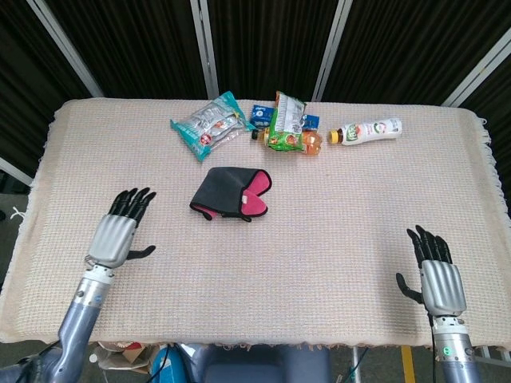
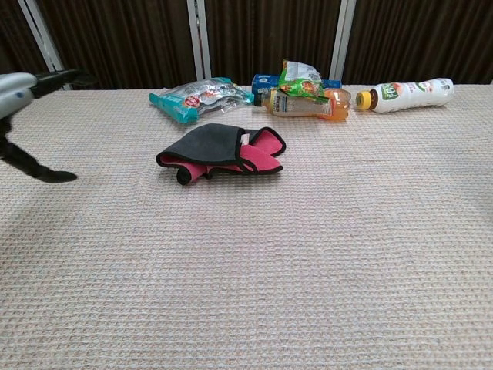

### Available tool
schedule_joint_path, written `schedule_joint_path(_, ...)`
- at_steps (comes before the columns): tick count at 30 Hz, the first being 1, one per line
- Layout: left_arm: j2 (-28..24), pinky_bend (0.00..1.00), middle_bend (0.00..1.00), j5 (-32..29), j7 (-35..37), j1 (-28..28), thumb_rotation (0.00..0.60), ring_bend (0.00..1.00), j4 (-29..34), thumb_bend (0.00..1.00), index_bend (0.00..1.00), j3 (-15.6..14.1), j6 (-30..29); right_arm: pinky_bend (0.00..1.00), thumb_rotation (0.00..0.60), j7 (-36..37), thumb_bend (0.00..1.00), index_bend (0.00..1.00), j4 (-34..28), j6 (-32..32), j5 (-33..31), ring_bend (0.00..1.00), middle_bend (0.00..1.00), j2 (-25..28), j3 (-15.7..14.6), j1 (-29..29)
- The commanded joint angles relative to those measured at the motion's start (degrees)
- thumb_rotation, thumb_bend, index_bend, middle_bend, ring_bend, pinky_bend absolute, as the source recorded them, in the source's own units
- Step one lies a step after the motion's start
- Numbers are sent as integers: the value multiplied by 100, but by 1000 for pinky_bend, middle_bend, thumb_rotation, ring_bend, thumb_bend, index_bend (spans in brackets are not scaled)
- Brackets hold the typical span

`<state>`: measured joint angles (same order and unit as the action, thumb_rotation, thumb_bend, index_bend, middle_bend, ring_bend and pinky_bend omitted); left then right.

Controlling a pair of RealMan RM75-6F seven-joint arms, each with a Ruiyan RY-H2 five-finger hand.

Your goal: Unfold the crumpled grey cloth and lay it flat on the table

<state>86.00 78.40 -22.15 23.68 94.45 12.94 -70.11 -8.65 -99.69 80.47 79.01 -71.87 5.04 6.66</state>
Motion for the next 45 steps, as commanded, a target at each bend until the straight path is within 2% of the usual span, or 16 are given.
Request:
schedule_joint_path(1, 910, 0, 44, -450, -714, 676, 600, 0, -626, 16, 33, 404, 316, 10, 600, 86, 353, 0, 53, -62, -111, 0, 0, 6, 54, 19)
schedule_joint_path(9, 2059, 1, 54, -760, -1098, 1617, 600, 0, -1891, 62, 44, 791, 644, 10, 600, 247, 353, 0, 155, -228, -334, 0, 0, 31, 127, 67)
schedule_joint_path(19, 2984, 0, 54, -899, -1133, 2436, 600, 0, -3305, 106, 44, 991, 936, 11, 600, 481, 353, 0, 122, -223, -386, 0, 0, 116, 204, 66)
schedule_joint_path(30, 3614, 1, 61, -902, -811, 2992, 600, 0, -4376, 152, 54, 1058, 1030, 10, 600, 670, 353, 0, 86, -249, -408, 0, 0, 195, 223, 62)
schedule_joint_path(39, 3894, 1, 73, -749, -532, 3245, 600, 0, -4971, 223, 80, 995, 931, 10, 600, 711, 353, 0, 134, -267, -445, 0, 0, 186, 218, 61)
schedule_joint_path(45, 3874, 1, 78, -701, -293, 3311, 600, 0, -5175, 270, 89, 1034, 803, 10, 600, 678, 353, 0, 160, -249, -454, 0, 0, 158, 216, 61)
